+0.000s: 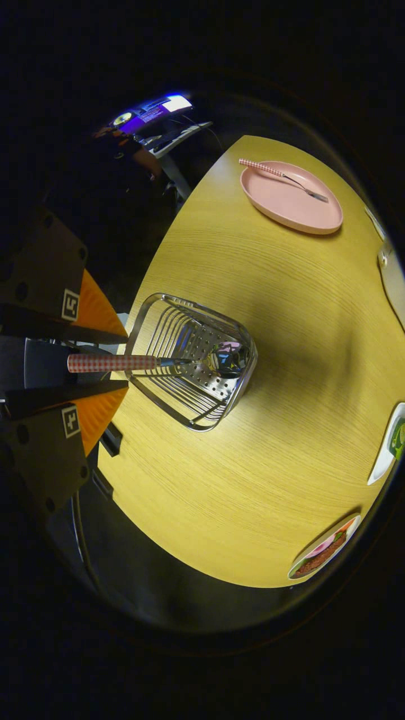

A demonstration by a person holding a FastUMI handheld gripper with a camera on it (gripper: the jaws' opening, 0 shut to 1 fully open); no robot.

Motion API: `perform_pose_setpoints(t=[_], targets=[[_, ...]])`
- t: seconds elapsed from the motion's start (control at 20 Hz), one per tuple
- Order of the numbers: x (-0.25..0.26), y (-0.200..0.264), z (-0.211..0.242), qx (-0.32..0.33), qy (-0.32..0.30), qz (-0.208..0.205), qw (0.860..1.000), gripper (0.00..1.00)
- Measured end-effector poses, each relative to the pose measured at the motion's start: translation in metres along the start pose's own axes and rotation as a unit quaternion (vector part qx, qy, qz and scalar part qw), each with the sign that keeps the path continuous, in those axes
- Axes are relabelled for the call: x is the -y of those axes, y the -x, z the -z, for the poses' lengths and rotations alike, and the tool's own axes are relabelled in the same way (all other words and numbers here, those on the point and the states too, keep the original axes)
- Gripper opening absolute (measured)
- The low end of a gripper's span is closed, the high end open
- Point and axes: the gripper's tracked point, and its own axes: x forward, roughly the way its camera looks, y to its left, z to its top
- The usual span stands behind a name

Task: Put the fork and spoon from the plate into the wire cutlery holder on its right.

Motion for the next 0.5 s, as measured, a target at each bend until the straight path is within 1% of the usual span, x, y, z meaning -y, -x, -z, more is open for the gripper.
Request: perform_pose_setpoints(t=[0.05,0.1,0.3,0.5], targets=[[0.000,0.004,-0.003,0.018,0.000,-0.005,1.000,0.49],[-0.001,0.010,-0.004,0.037,-0.005,-0.011,0.999,0.52],[-0.002,0.043,-0.012,0.118,-0.034,-0.026,0.992,0.52],[-0.034,0.089,-0.027,0.205,-0.035,-0.064,0.976,0.52]])
